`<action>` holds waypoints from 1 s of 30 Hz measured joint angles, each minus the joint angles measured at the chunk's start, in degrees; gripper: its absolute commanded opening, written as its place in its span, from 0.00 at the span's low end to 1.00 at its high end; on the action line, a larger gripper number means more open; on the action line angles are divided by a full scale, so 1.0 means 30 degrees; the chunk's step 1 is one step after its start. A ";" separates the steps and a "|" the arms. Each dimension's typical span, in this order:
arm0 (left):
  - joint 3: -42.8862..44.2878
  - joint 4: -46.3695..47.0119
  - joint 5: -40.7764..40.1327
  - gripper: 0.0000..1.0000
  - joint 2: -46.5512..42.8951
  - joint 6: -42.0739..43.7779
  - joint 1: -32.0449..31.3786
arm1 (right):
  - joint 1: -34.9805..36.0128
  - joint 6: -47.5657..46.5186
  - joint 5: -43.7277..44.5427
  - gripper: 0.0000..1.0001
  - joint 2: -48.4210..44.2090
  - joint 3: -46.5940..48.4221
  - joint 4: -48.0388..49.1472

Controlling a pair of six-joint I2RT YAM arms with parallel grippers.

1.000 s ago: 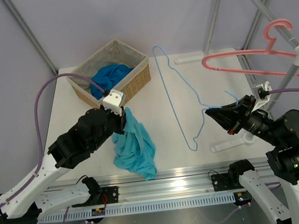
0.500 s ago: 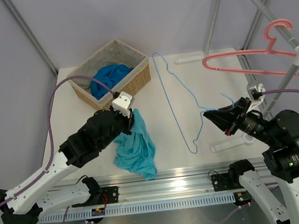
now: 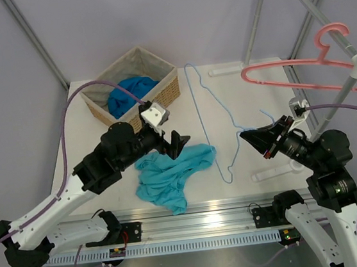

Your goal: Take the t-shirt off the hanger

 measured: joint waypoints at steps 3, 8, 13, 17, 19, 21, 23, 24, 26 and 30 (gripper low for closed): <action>-0.0175 0.0044 0.2805 0.99 0.0510 -0.0066 -0.0036 | 0.0000 0.1115 0.0357 0.00 0.0066 -0.0270 0.0860; -0.0175 0.0867 0.6215 0.95 0.1690 -0.0663 -0.0197 | 0.0000 0.2630 0.0991 0.00 0.0226 -0.0270 0.2390; -0.0015 0.2047 0.6841 0.94 0.2594 -0.1661 -0.0248 | 0.0000 0.3002 0.0780 0.00 0.0576 -0.0299 0.3133; 0.0648 0.1923 0.4685 0.98 0.2426 -0.2069 -0.0262 | 0.0000 0.2535 0.0867 0.00 0.0503 -0.0568 0.2769; 0.0962 0.1741 0.3665 0.98 0.2033 -0.2455 -0.0262 | 0.0000 0.2135 0.0947 0.00 0.0525 -0.0605 0.2280; 0.1049 0.1683 0.2994 0.99 0.1421 -0.3198 -0.0262 | 0.0000 0.1698 0.0925 0.00 0.0583 -0.0663 0.2011; 0.1049 0.1858 0.2718 0.99 0.0816 -0.4233 -0.0262 | 0.0000 0.1341 0.0772 0.00 0.0678 -0.0823 0.1974; 0.1049 0.2149 0.2637 0.99 0.0568 -0.4962 -0.0262 | 0.0000 0.1202 0.0721 0.00 0.0765 -0.0918 0.1974; 0.1049 0.2798 0.2448 0.98 0.0372 -0.6244 -0.0262 | 0.0000 0.0976 0.0401 0.00 0.1056 -0.1086 0.1989; 0.1938 0.3271 0.1596 0.96 0.1435 -0.8983 -0.0262 | 0.0000 0.0903 -0.0087 0.00 0.1508 -0.1508 0.2244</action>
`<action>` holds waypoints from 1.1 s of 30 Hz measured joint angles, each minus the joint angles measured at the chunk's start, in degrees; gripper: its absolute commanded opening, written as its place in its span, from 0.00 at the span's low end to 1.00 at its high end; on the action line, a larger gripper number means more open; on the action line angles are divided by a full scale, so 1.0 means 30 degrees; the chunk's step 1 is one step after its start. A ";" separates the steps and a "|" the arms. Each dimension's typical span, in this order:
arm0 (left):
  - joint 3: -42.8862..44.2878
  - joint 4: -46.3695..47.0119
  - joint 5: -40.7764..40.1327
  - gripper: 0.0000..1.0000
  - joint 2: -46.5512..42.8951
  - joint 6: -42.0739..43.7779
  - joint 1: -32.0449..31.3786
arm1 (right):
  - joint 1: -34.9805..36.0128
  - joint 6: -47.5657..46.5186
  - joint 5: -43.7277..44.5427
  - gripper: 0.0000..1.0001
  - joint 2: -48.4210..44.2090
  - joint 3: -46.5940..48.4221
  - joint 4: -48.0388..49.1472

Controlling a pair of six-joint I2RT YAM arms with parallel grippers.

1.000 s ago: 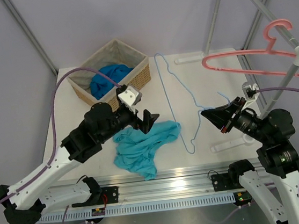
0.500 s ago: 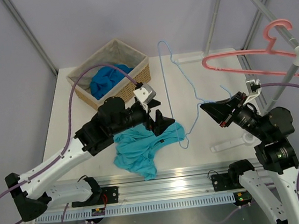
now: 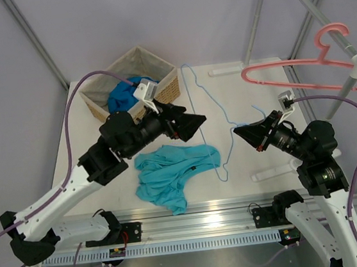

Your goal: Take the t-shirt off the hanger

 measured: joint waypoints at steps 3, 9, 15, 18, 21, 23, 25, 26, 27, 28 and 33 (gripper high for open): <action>0.1078 0.0175 -0.0517 0.95 0.1610 -0.1479 0.0000 | 0.0000 0.0007 -0.0313 0.00 0.0022 -0.0080 0.0102; 0.1523 0.0532 -0.1013 0.89 0.3599 -0.3774 0.0000 | 0.0000 0.0000 -0.0714 0.00 -0.0138 -0.0080 0.0175; 0.1581 0.2025 -0.0794 0.80 0.5158 -0.6018 0.0000 | 0.0000 -0.0197 -0.0845 0.00 -0.0219 -0.0102 0.0153; 0.1596 0.2652 -0.0721 0.74 0.5909 -0.6892 0.0000 | 0.0000 -0.0204 -0.1042 0.00 -0.0219 -0.0226 0.0160; 0.1596 0.3067 -0.0663 0.58 0.6557 -0.7461 0.0000 | 0.0000 -0.0197 -0.1129 0.00 -0.0219 -0.0342 0.0160; 0.1596 0.3446 -0.0583 0.49 0.6834 -0.7766 0.0000 | 0.0000 -0.0204 -0.1122 0.00 -0.0219 -0.0401 0.0146; 0.1596 0.3891 -0.0474 0.31 0.6936 -0.8167 0.0000 | 0.0000 -0.0204 -0.1115 0.00 -0.0204 -0.0459 0.0080; 0.1588 0.4167 -0.0415 0.26 0.6936 -0.8327 -0.0007 | 0.0000 -0.0204 -0.1122 0.00 -0.0189 -0.0488 0.0022; 0.1581 0.4466 -0.0415 0.19 0.6936 -0.8480 -0.0022 | 0.0000 -0.0219 -0.1122 0.00 -0.0160 -0.0503 0.0015; 0.1574 0.4736 -0.0408 0.03 0.6936 -0.8699 -0.0022 | 0.0000 -0.0233 -0.1122 0.00 -0.0124 -0.0510 0.0015; 0.1231 0.6397 -0.0386 0.00 0.6827 -0.9843 -0.0087 | 0.0015 -0.0386 -0.1180 0.09 0.0262 -0.0707 -0.0153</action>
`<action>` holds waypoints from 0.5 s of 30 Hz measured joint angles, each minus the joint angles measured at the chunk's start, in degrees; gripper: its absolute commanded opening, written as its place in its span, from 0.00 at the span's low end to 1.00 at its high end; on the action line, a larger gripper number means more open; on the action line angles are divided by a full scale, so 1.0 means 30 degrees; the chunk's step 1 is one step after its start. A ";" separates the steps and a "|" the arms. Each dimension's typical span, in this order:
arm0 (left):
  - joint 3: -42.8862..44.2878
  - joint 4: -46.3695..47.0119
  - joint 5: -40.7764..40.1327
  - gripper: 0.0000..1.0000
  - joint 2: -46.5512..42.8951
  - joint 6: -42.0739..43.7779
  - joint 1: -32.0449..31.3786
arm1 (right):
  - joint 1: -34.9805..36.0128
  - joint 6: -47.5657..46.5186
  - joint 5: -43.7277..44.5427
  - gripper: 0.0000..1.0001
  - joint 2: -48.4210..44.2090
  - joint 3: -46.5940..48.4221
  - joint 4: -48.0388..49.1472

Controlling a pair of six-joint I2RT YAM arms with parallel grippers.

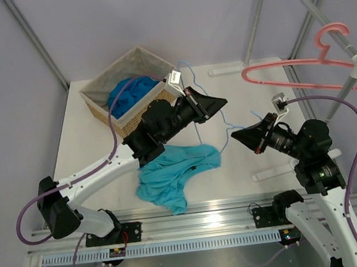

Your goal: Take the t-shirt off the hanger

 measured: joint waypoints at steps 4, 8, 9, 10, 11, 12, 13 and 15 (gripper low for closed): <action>-0.1209 0.0918 -0.0066 0.00 -0.0117 -0.1056 0.0051 | 0.0000 0.0022 0.0036 0.40 -0.0131 -0.0262 0.0175; -0.2018 0.0991 -0.0175 0.00 -0.0197 -0.1683 0.0051 | -0.0007 0.0146 -0.0525 0.66 -0.0882 -0.0998 0.1020; -0.2091 0.0984 -0.0182 0.00 -0.0248 -0.1836 0.0051 | 0.0000 0.0146 -0.0852 0.70 -0.1217 -0.1290 0.1413; -0.2208 0.1027 -0.0219 0.00 -0.0372 -0.1945 0.0051 | 0.0000 0.0168 -0.1144 0.74 -0.1574 -0.1552 0.1770; -0.2346 0.1035 -0.0270 0.00 -0.0583 -0.2069 0.0051 | 0.0000 0.0262 -0.1464 0.76 -0.1967 -0.1807 0.2171; -0.2506 0.1049 -0.0321 0.00 -0.0845 -0.2157 0.0051 | 0.0000 0.0321 -0.1741 0.77 -0.2419 -0.2076 0.2623; -0.2667 0.1049 -0.0393 0.00 -0.1209 -0.2288 0.0051 | 0.0000 0.0379 -0.1982 0.78 -0.2820 -0.2251 0.2973; -0.2943 0.1100 -0.0554 0.00 -0.2018 -0.2514 0.0051 | 0.0000 0.0430 -0.2353 0.78 -0.3665 -0.2419 0.3723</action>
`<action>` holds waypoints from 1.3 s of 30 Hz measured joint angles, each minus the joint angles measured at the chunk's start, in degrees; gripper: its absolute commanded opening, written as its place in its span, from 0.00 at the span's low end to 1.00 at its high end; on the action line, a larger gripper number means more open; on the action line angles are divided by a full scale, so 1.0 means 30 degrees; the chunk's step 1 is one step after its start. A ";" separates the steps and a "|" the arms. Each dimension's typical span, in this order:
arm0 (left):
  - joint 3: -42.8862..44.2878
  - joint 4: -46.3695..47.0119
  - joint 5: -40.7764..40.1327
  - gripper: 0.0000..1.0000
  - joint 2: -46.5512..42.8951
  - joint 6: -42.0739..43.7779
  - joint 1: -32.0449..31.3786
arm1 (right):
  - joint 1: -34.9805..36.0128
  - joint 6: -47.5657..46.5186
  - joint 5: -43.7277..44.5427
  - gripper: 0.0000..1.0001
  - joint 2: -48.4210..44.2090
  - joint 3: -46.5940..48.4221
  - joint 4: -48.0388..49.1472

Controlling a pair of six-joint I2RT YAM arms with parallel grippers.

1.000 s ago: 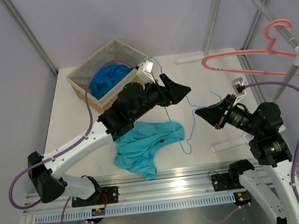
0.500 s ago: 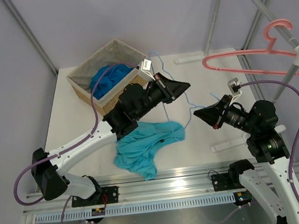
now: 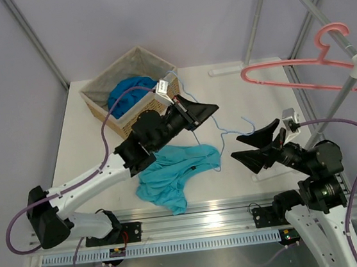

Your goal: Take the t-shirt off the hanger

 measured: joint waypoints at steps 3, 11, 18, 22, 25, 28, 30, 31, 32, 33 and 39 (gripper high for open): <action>-0.0386 0.0393 -0.0233 0.00 -0.1158 -0.0393 0.0000 | 0.0000 0.0044 -0.0328 0.78 -0.0831 -0.0109 0.1035; -0.1217 0.1275 -0.0670 0.00 -0.3803 -0.1559 0.0000 | 0.0000 0.0597 -0.1311 0.72 -0.0656 -0.1457 0.4539; -0.1217 0.0721 -0.1209 0.00 -0.4794 -0.1734 0.0000 | 0.0058 0.0714 -0.1989 0.77 0.2834 -0.1421 0.6171; -0.1260 0.0270 -0.1843 0.00 -0.5508 -0.1661 0.0000 | 0.1909 -0.0605 -0.1290 0.79 0.3869 -0.0903 0.4947; -0.1290 0.0291 -0.2033 0.00 -0.6025 -0.1435 0.0000 | 0.4663 -0.2455 0.0270 0.79 0.4801 0.0153 0.3687; -0.1676 0.0350 -0.2266 0.00 -0.6535 -0.1319 0.0000 | 0.6462 -0.3789 0.1384 0.78 0.6135 0.0678 0.3402; -0.1865 0.0197 -0.2506 0.00 -0.6710 -0.1158 0.0000 | 0.7074 -0.4401 0.2106 0.75 0.7031 0.0685 0.3388; -0.1865 0.0066 -0.2579 0.00 -0.6717 -0.1056 0.0000 | 0.7293 -0.4641 0.2331 0.70 0.7482 0.0685 0.3366; -0.1865 0.0022 -0.2659 0.00 -0.6725 -0.0991 0.0000 | 0.7519 -0.4881 0.2594 0.68 0.7912 0.0685 0.3286; -0.1865 -0.0036 -0.2725 0.00 -0.6732 -0.0896 0.0000 | 0.7650 -0.5049 0.2856 0.65 0.8204 0.0678 0.3177; -0.2157 0.0095 -0.3184 0.00 -0.6958 -0.0801 0.0000 | 0.7963 -0.5537 0.3694 0.47 0.8495 0.0554 0.3126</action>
